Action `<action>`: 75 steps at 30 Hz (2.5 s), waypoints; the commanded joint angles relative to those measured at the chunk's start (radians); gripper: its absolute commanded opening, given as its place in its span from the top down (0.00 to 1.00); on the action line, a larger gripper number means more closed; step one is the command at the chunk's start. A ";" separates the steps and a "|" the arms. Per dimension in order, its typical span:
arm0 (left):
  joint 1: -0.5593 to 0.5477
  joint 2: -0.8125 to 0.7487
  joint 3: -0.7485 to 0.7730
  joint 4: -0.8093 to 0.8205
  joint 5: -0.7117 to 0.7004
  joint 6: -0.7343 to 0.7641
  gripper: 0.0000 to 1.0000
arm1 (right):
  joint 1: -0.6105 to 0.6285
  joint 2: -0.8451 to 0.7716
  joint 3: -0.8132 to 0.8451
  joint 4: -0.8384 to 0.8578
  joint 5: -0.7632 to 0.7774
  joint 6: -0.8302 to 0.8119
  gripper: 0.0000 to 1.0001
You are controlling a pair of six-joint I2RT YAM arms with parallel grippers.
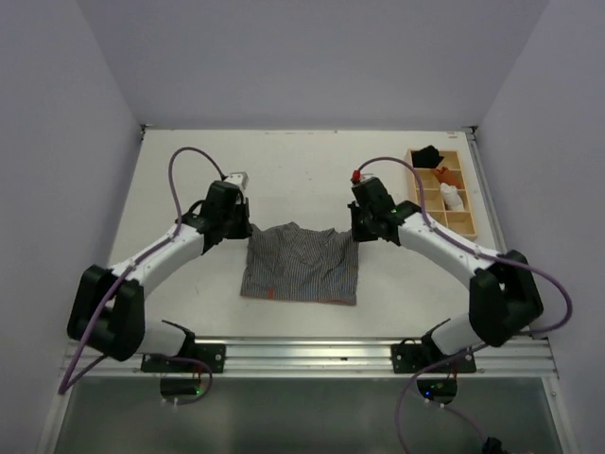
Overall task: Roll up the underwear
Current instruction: Flatten the underwear, then fold the underwear
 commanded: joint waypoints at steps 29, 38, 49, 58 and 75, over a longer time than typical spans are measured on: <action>0.145 0.455 0.405 -0.089 0.038 0.073 0.42 | -0.192 0.472 0.444 -0.197 -0.129 -0.011 0.60; 0.135 0.370 0.128 -0.074 0.070 0.018 0.45 | -0.085 0.426 0.189 -0.051 -0.206 0.064 0.62; 0.242 0.363 0.290 -0.221 -0.292 0.021 0.43 | 0.121 0.245 -0.001 -0.043 -0.155 0.303 0.64; 0.081 0.211 0.265 -0.175 -0.042 0.049 0.41 | 0.090 0.154 0.104 -0.175 -0.056 0.356 0.63; -0.523 0.361 0.287 0.033 -0.123 -0.114 0.41 | -0.281 0.512 0.410 -0.160 -0.123 0.250 0.66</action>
